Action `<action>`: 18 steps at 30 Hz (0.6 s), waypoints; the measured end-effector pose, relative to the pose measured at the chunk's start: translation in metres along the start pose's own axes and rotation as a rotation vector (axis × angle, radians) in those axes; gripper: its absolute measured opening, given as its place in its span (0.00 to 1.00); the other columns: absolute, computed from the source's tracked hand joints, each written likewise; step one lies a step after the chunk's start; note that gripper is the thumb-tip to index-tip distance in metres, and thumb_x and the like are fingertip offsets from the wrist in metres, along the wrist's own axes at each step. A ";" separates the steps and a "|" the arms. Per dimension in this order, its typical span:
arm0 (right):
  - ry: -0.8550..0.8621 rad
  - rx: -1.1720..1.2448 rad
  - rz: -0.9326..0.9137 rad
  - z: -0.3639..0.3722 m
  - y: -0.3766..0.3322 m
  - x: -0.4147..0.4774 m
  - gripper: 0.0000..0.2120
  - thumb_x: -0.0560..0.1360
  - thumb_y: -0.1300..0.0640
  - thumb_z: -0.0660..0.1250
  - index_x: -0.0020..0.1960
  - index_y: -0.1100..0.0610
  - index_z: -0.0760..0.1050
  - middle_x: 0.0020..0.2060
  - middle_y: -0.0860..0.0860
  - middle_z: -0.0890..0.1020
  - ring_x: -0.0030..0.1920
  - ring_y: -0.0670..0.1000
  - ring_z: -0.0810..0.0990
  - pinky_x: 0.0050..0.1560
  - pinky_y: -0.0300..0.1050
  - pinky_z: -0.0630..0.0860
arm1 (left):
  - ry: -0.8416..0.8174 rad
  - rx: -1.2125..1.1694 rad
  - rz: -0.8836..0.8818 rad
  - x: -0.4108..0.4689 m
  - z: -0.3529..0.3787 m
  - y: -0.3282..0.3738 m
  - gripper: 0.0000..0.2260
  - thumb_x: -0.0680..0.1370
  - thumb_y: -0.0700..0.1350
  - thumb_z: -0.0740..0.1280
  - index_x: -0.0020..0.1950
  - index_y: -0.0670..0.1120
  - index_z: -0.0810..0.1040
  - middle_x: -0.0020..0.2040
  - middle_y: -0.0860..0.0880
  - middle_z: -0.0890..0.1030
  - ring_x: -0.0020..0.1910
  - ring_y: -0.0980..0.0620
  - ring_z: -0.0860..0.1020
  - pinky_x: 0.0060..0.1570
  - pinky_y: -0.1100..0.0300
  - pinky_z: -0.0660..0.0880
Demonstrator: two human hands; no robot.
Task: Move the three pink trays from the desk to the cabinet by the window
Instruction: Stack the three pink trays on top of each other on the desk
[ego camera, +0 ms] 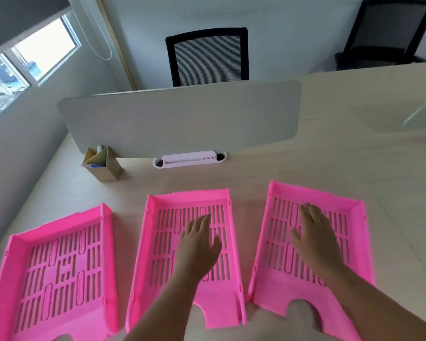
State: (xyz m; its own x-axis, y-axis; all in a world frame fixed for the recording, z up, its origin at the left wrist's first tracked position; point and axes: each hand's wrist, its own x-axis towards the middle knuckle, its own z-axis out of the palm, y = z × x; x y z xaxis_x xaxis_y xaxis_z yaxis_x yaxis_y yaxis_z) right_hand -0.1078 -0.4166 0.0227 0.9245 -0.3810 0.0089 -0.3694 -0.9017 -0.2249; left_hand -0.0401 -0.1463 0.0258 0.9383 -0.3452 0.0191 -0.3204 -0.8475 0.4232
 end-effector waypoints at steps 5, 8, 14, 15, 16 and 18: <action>-0.016 -0.037 0.131 -0.004 0.063 -0.008 0.30 0.76 0.55 0.65 0.73 0.66 0.63 0.73 0.64 0.67 0.74 0.62 0.64 0.73 0.61 0.62 | -0.118 -0.037 0.009 0.014 0.028 0.065 0.29 0.78 0.48 0.60 0.78 0.44 0.58 0.76 0.47 0.64 0.75 0.48 0.62 0.73 0.53 0.61; -0.048 -0.039 0.232 -0.002 0.086 -0.016 0.32 0.76 0.54 0.65 0.76 0.64 0.60 0.74 0.64 0.63 0.75 0.64 0.60 0.73 0.62 0.60 | -0.215 -0.011 -0.044 0.014 0.046 0.083 0.29 0.78 0.47 0.59 0.78 0.45 0.56 0.77 0.48 0.63 0.75 0.47 0.62 0.74 0.51 0.61; -0.107 0.255 0.410 0.004 0.105 -0.033 0.33 0.80 0.62 0.58 0.79 0.57 0.46 0.79 0.60 0.47 0.54 0.64 0.81 0.32 0.49 0.82 | -0.289 0.049 0.019 0.005 0.065 0.099 0.15 0.80 0.45 0.57 0.63 0.43 0.74 0.56 0.45 0.82 0.58 0.46 0.79 0.67 0.52 0.71; -0.105 0.286 0.436 0.006 0.110 -0.034 0.34 0.79 0.64 0.57 0.80 0.56 0.45 0.78 0.60 0.48 0.45 0.61 0.83 0.26 0.46 0.78 | -0.329 -0.012 -0.049 0.005 0.067 0.102 0.15 0.81 0.46 0.55 0.66 0.43 0.72 0.57 0.45 0.81 0.56 0.47 0.79 0.63 0.53 0.74; -0.106 0.324 0.464 0.006 0.112 -0.033 0.35 0.78 0.67 0.58 0.80 0.56 0.44 0.77 0.62 0.53 0.41 0.59 0.83 0.27 0.48 0.78 | -0.370 -0.066 -0.122 0.004 0.067 0.105 0.15 0.82 0.46 0.54 0.67 0.42 0.69 0.56 0.44 0.81 0.53 0.46 0.81 0.58 0.53 0.78; -0.090 0.372 0.498 0.000 0.109 -0.033 0.36 0.77 0.70 0.58 0.79 0.57 0.45 0.64 0.67 0.73 0.37 0.58 0.82 0.31 0.55 0.79 | -0.402 -0.141 -0.226 0.004 0.066 0.110 0.15 0.83 0.45 0.54 0.68 0.42 0.67 0.56 0.43 0.81 0.52 0.44 0.81 0.54 0.54 0.79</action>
State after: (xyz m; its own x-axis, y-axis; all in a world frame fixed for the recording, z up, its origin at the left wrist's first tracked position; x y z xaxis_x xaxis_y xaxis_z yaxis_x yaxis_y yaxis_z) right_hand -0.1789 -0.5021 -0.0023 0.6604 -0.7035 -0.2626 -0.7153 -0.4828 -0.5053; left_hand -0.0797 -0.2673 0.0123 0.8490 -0.3106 -0.4274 -0.0675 -0.8660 0.4954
